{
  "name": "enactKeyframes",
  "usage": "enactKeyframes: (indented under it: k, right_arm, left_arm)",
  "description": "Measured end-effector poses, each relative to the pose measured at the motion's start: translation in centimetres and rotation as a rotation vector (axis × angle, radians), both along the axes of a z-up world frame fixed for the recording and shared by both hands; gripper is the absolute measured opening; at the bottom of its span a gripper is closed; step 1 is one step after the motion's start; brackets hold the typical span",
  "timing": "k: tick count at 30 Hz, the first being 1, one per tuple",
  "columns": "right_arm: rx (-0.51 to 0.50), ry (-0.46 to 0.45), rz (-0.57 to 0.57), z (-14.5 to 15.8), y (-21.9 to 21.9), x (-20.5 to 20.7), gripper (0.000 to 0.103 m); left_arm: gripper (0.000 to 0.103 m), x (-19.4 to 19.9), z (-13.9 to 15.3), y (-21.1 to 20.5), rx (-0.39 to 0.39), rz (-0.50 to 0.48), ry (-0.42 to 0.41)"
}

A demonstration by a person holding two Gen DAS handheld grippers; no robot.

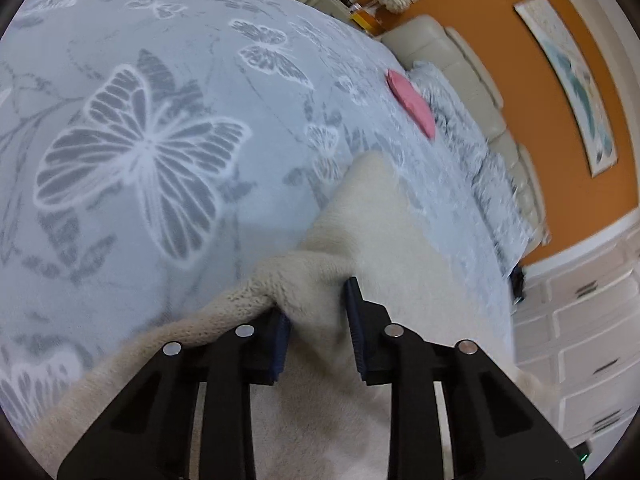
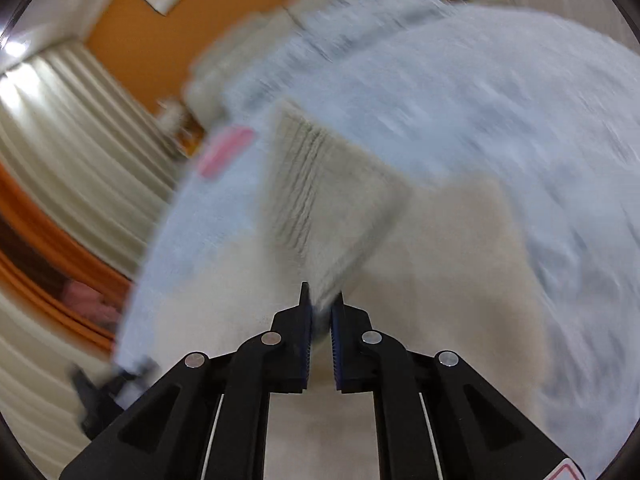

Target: Fold small clothes

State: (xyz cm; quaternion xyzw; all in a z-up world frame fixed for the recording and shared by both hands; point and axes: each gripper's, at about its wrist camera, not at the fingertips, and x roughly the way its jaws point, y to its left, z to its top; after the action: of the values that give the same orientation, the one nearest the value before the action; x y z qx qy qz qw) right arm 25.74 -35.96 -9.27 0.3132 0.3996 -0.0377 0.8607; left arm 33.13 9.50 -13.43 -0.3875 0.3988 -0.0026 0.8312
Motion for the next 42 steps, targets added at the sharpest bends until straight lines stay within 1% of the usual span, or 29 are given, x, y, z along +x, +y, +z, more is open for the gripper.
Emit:
enactKeyframes:
  k: [2, 4, 5, 7, 8, 9, 10, 11, 12, 13, 15, 17, 18, 19, 20, 22, 23, 24, 27, 28, 30, 31, 32, 35, 36, 37, 39, 41, 42]
  right_arm:
    - [0.037, 0.115, 0.016, -4.1, -0.5, -0.5, 0.009]
    - [0.084, 0.057, -0.005, -4.1, -1.2, -1.1, 0.012]
    - [0.088, 0.057, -0.01, -3.8, -1.3, -0.9, 0.02]
    - [0.075, 0.045, -0.024, -2.9, -1.6, -0.3, 0.042]
    - [0.062, 0.027, -0.038, -2.5, -1.8, 0.1, 0.043]
    - [0.06, 0.02, -0.047, -2.3, -2.0, 0.6, 0.043]
    - [0.065, 0.016, -0.045, -2.2, -2.2, 0.8, 0.034]
    - [0.073, 0.015, -0.031, -2.2, -2.3, 1.4, 0.016]
    - [0.076, 0.013, -0.021, -2.0, -2.5, 1.7, 0.009]
    - [0.079, -0.015, -0.021, -1.2, -2.6, 1.6, 0.009]
    - [0.055, -0.136, -0.01, 2.3, -2.3, 0.4, 0.009]
    - [0.012, -0.203, -0.017, 4.8, -2.1, -0.5, 0.009]
    - [-0.012, -0.209, -0.02, 5.1, -2.3, -0.7, 0.008]
    - [-0.031, -0.191, -0.022, 4.6, -2.6, -0.5, 0.008]
    - [-0.053, -0.122, -0.029, 2.8, -3.1, 0.3, 0.008]
    - [-0.026, 0.05, -0.036, -2.2, -4.2, 1.5, 0.008]
    - [-0.005, 0.083, -0.041, -3.5, -4.3, 1.7, 0.008]
    - [0.012, 0.059, -0.052, -3.6, -4.2, 1.3, 0.008]
    - [0.018, -0.023, -0.055, -2.1, -4.0, 0.4, 0.008]
    - [0.012, -0.023, -0.054, -2.2, -4.1, 0.5, 0.008]
    - [0.011, 0.055, -0.053, -4.6, -4.8, 1.5, 0.007]
    - [0.019, 0.048, -0.054, -5.1, -5.3, 1.3, 0.006]
    - [0.008, 0.046, -0.051, -4.6, -5.3, 1.3, 0.007]
    - [-0.099, 0.067, -0.06, -2.5, -4.3, 0.4, 0.019]
    - [-0.146, 0.079, -0.081, -1.8, -4.1, -0.1, 0.023]
    - [-0.192, 0.08, -0.111, -1.0, -3.8, -1.0, 0.024]
    - [-0.249, 0.043, -0.174, 1.0, -3.4, -2.5, 0.028]
    - [-0.24, -0.028, -0.135, 2.7, -1.9, -2.6, 0.028]
    - [-0.213, -0.047, -0.046, 3.4, -0.1, -1.2, 0.027]
  left_arm:
    - [0.025, 0.1, -0.3, -1.1, 0.034, -0.02, 0.017]
    - [0.025, 0.0, -0.4, -1.6, 0.058, -0.025, 0.014]
    - [0.025, -0.1, -0.3, -1.6, 0.059, -0.026, 0.013]
    - [0.025, -0.1, -0.5, -1.2, 0.045, -0.023, 0.012]
    - [0.025, -0.1, -0.5, -1.0, 0.028, -0.014, 0.008]
    - [0.025, -0.1, -0.6, -0.8, 0.015, -0.008, 0.005]
    - [0.025, -0.2, -0.6, -0.7, 0.004, -0.001, 0.002]
    - [0.024, -0.2, -0.4, -0.7, 0.002, 0.002, -0.005]
    - [0.023, -0.3, -0.1, -0.7, 0.007, 0.002, -0.019]
    - [0.023, -0.4, 0.4, -0.8, 0.019, -0.003, -0.034]
    - [0.023, -0.5, 1.1, -1.0, 0.035, -0.008, -0.057]
    - [0.023, -0.3, 1.4, -1.1, 0.049, -0.017, -0.063]
    - [0.024, -0.2, 1.2, -1.2, 0.055, -0.021, -0.058]
    - [0.025, -0.1, 0.9, -1.2, 0.059, -0.024, -0.051]
    - [0.025, 0.0, 0.3, -1.2, 0.059, -0.028, -0.034]
    - [0.025, 0.1, -0.7, -1.3, 0.056, -0.034, -0.006]
    - [0.024, 0.0, -0.9, -1.3, 0.06, -0.034, -0.007]
    - [0.024, -0.1, -0.8, -1.4, 0.07, -0.034, -0.014]
    - [0.024, -0.1, -0.4, -1.7, 0.112, -0.038, -0.02]
    - [0.024, -0.1, -0.4, -1.7, 0.111, -0.035, -0.018]
    - [0.024, -0.2, -0.6, -1.8, 0.112, -0.032, -0.017]
    - [0.024, -0.3, -0.6, -1.9, 0.118, -0.034, -0.017]
    - [0.025, -0.5, -0.5, -2.0, 0.127, -0.037, -0.018]
    - [0.025, -0.7, -0.6, -2.0, 0.128, -0.036, -0.012]
    - [0.025, -0.8, -0.7, -1.9, 0.12, -0.034, -0.01]
    - [0.025, -0.9, -0.6, -1.8, 0.112, -0.032, -0.008]
    - [0.026, -1.5, -0.5, -1.5, 0.09, -0.021, -0.002]
    - [0.026, -1.8, -0.5, -1.3, 0.071, -0.006, 0.003]
    - [0.027, -1.9, -0.5, -1.2, 0.056, 0.004, 0.007]
